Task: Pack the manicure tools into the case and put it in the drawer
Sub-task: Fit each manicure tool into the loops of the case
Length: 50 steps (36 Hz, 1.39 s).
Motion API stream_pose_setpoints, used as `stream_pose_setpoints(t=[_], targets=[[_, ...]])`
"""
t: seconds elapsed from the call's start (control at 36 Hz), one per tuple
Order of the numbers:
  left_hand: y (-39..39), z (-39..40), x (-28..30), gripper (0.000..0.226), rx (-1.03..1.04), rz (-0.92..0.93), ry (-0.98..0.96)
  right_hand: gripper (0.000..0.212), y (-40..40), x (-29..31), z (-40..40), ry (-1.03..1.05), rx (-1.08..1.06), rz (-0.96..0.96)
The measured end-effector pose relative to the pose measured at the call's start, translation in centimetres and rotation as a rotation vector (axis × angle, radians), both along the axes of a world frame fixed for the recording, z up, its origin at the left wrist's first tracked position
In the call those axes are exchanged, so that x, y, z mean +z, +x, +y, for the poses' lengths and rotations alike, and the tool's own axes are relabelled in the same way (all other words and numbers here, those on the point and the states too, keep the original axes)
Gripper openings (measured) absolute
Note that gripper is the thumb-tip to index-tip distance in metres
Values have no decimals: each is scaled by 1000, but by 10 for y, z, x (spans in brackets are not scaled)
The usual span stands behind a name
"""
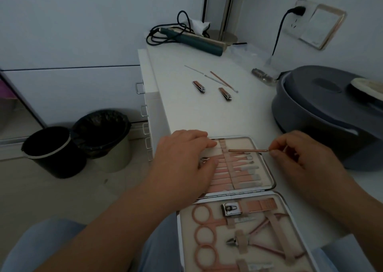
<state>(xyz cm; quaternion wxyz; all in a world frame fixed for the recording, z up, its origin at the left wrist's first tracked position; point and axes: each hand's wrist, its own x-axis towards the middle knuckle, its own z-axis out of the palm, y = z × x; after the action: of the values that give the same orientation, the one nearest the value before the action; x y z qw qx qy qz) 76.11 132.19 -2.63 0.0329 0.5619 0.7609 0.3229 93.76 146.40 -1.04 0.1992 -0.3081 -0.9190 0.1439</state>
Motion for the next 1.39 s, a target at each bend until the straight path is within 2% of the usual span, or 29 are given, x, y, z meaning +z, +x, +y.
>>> stream_pose_setpoints(t=[0.14, 0.25, 0.39, 0.58, 0.72, 0.83, 0.92, 0.97, 1.06, 1.28, 1.39], targets=[[-1, 0, 0, 41, -8, -7, 10, 23, -2, 0, -2, -15, 17, -15], [-3, -2, -2, 23, -36, -32, 25, 19, -4, -1, -4, -25, 46, -37], [-2, -5, -1, 32, -70, -55, 15, 11, -5, 8, -3, -44, 95, -95], [6, -9, 1, 30, -86, -28, 23, 8, -5, 26, 1, 72, 203, -352], [8, -10, 2, 27, -75, -30, 24, 7, -10, 30, -1, 163, 224, -442], [9, -10, 0, 23, -62, -13, 19, 26, -12, 35, 0, 201, 257, -458], [10, -10, -1, 32, -54, -15, 13, 41, -16, 40, 2, 221, 299, -509], [10, -11, -1, 33, -56, -12, 8, 43, -20, 41, 2, 259, 313, -521], [9, -12, -1, 25, -62, -18, 13, 37, -26, 42, 0, 287, 325, -529], [10, -13, -1, 35, -53, -6, 11, 15, -33, 42, -2, 230, 327, -529], [9, -13, -1, 26, -66, -7, 13, 3, -33, 43, -3, 229, 339, -544]])
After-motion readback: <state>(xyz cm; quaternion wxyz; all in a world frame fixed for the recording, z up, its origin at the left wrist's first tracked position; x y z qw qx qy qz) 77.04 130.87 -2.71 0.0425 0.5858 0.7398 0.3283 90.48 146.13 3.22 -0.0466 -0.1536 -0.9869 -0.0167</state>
